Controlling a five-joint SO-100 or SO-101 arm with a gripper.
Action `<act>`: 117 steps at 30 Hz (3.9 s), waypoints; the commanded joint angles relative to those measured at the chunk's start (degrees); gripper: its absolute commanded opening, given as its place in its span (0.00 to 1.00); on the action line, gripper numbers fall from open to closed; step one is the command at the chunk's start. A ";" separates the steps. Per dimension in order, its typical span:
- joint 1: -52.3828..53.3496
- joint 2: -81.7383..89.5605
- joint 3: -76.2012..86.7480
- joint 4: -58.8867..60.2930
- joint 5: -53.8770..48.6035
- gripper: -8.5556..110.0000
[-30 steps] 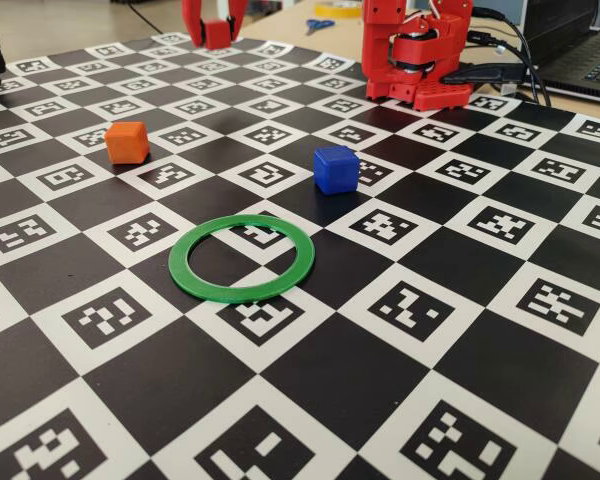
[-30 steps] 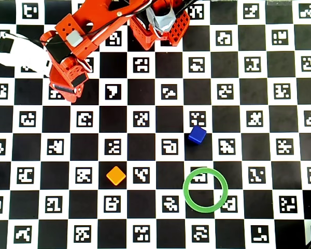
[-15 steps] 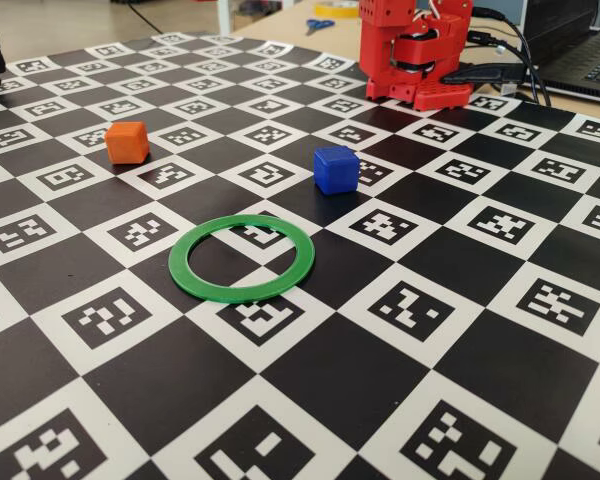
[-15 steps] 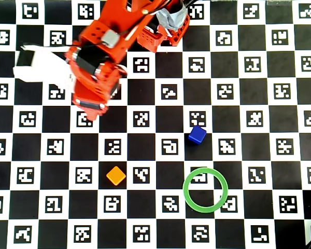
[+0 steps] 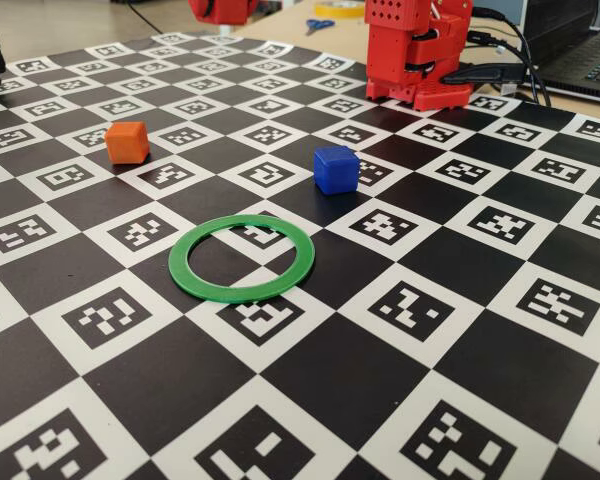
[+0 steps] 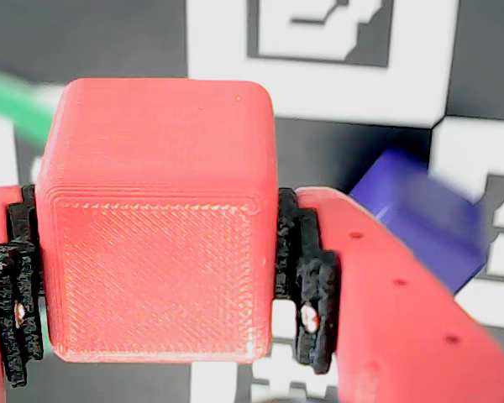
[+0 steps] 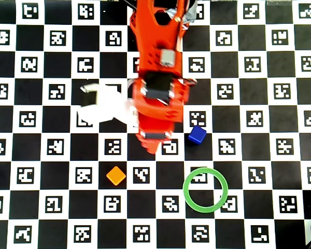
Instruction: Grab the red cube then put it in the green circle then put the blue cube on top and finally the orange cube on top
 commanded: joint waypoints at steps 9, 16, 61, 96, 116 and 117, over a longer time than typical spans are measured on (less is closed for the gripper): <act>-10.37 -13.01 -21.36 0.70 8.88 0.14; -16.52 -22.50 -31.73 1.85 15.21 0.14; -12.22 -48.52 -49.66 -5.80 11.51 0.14; -12.74 -49.13 -49.83 -4.66 13.62 0.41; -11.95 -44.91 -51.86 -0.62 12.39 0.48; -11.78 -44.03 -51.86 0.18 12.22 0.48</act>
